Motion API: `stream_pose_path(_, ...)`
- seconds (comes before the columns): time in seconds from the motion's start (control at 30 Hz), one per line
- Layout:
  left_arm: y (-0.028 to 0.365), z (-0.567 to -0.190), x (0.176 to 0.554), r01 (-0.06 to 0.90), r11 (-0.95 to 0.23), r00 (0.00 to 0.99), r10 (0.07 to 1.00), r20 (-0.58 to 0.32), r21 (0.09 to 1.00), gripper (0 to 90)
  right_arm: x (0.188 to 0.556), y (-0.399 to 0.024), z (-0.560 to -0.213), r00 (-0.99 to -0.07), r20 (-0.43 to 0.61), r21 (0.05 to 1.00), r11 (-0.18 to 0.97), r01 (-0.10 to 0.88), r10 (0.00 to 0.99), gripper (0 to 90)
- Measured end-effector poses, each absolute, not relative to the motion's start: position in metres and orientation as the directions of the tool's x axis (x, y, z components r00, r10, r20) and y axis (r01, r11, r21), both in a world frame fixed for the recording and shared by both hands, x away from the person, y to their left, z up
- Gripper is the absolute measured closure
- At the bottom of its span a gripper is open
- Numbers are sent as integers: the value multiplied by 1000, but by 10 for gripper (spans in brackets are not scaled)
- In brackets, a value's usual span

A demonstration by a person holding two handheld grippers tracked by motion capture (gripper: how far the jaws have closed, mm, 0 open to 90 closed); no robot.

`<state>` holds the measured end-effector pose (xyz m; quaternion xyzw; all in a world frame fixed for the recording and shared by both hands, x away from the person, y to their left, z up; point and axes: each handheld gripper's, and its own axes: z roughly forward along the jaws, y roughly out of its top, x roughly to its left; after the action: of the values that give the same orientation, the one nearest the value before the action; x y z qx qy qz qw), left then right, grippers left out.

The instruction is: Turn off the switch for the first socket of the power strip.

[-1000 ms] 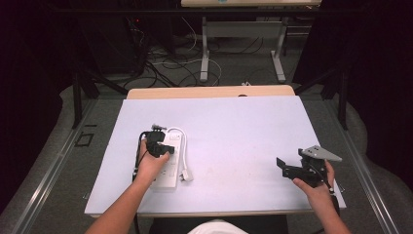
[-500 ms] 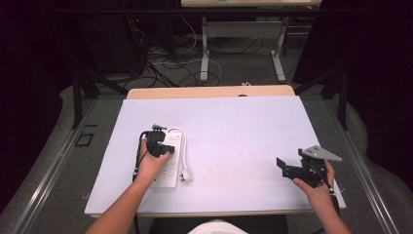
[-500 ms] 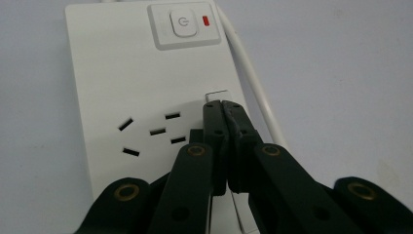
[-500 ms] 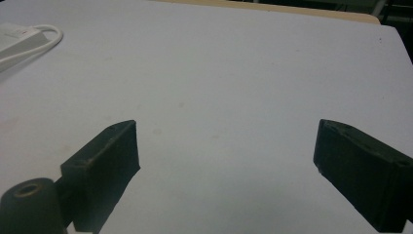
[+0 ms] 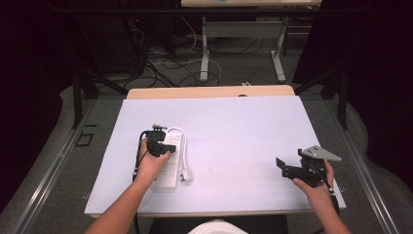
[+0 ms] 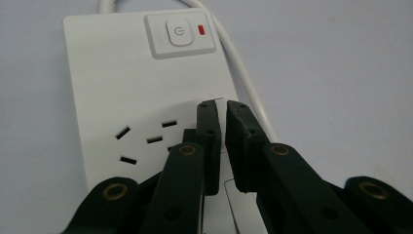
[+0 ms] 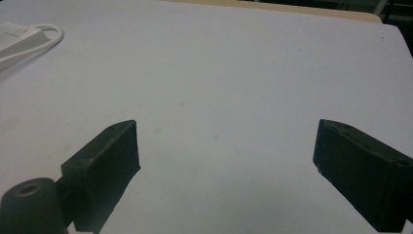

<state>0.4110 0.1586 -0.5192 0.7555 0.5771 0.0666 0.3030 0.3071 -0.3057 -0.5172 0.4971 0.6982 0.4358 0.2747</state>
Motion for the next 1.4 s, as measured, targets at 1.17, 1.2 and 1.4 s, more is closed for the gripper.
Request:
stream_pose_path(1.17,143,-498,409,732,-243,437,884,-165,636,489,307,-306,-517,-366,56,881,126,455,929,98)
stream_pose_path(1.2,142,-498,409,725,-257,447,881,-153,638,478,307,-305,-517,-357,59,883,118,455,932,98)
stream_pose_path(1.4,140,-495,410,702,-278,467,875,-129,655,380,307,-305,-517,-357,58,882,119,455,932,99)
